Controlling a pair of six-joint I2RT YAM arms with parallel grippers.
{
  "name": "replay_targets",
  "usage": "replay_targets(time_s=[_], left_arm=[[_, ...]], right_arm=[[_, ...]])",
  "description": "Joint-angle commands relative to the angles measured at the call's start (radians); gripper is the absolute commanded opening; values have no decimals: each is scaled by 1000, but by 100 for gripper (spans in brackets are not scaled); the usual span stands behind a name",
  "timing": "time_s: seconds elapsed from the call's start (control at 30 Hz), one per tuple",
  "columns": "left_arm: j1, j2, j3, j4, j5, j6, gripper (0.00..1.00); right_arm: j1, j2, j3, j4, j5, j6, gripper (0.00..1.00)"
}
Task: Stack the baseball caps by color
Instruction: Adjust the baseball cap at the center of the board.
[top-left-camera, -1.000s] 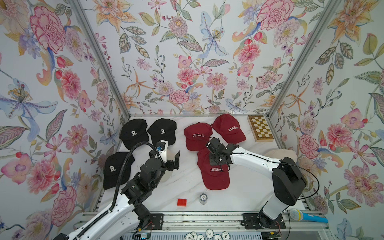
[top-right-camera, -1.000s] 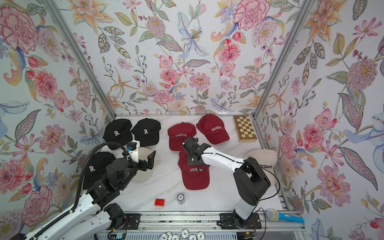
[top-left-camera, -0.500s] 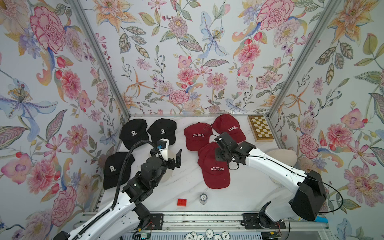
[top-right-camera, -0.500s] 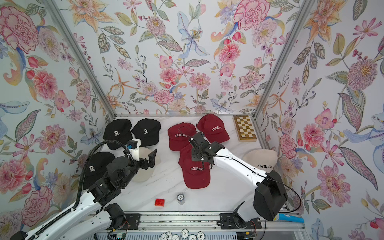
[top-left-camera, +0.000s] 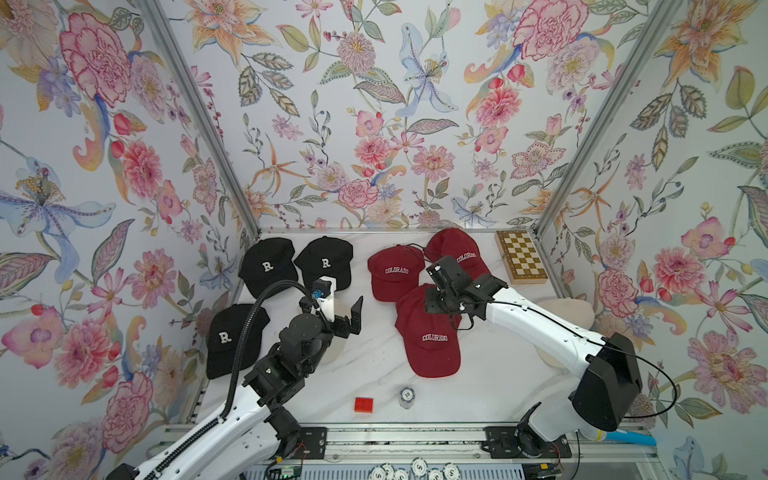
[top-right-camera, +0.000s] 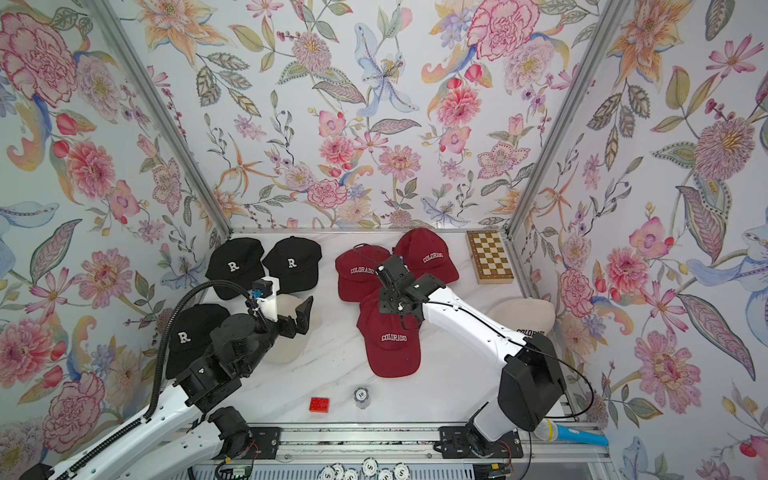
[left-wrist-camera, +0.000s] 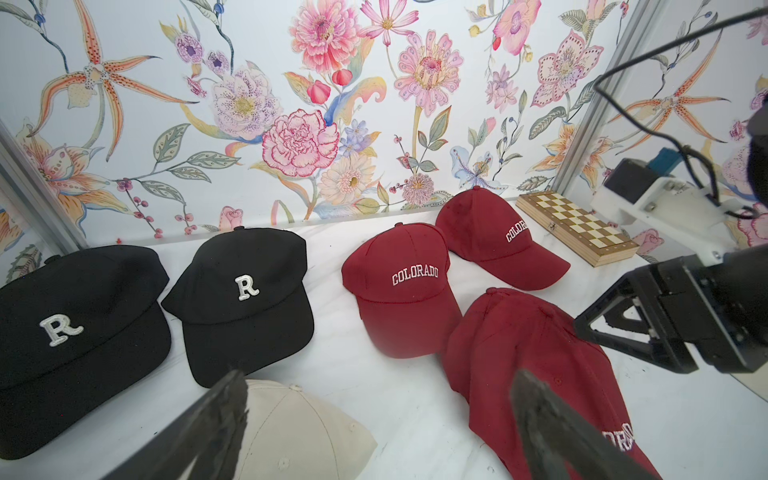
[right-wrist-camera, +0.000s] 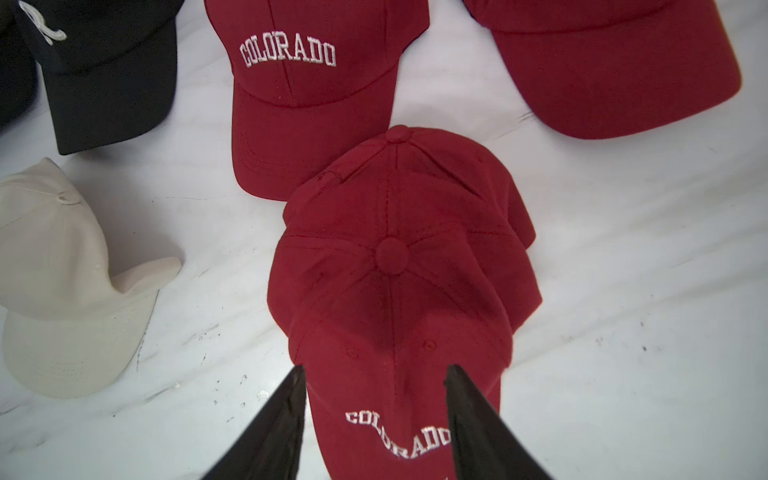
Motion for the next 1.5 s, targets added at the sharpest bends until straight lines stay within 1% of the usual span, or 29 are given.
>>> replay_targets(time_s=[0.0, 0.4, 0.7, 0.9, 0.97, 1.17, 1.3, 1.47], left_arm=[[-9, -5, -10, 24, -20, 22, 99], [-11, 6, -9, 23, -27, 43, 100], [-9, 27, 0, 30, -26, 43, 100], [-9, 42, 8, 37, -28, 45, 100], [-9, 50, 10, 41, -28, 45, 100], [-9, 71, 19, 52, -26, 40, 100], [-9, 79, 21, 61, -24, 36, 100], [-9, 91, 21, 71, -22, 34, 100]], right_arm=[[6, 42, 31, -24, -14, -22, 55], [-1, 172, 22, -17, -19, -19, 51], [-42, 207, -15, 19, -34, -41, 50], [-75, 198, -39, 21, -37, -73, 50], [-112, 188, -52, 21, -38, -81, 49], [-149, 146, -89, 22, -52, -105, 50], [-155, 100, -91, 20, -68, -116, 53], [-156, 52, -54, -10, -80, -119, 58]])
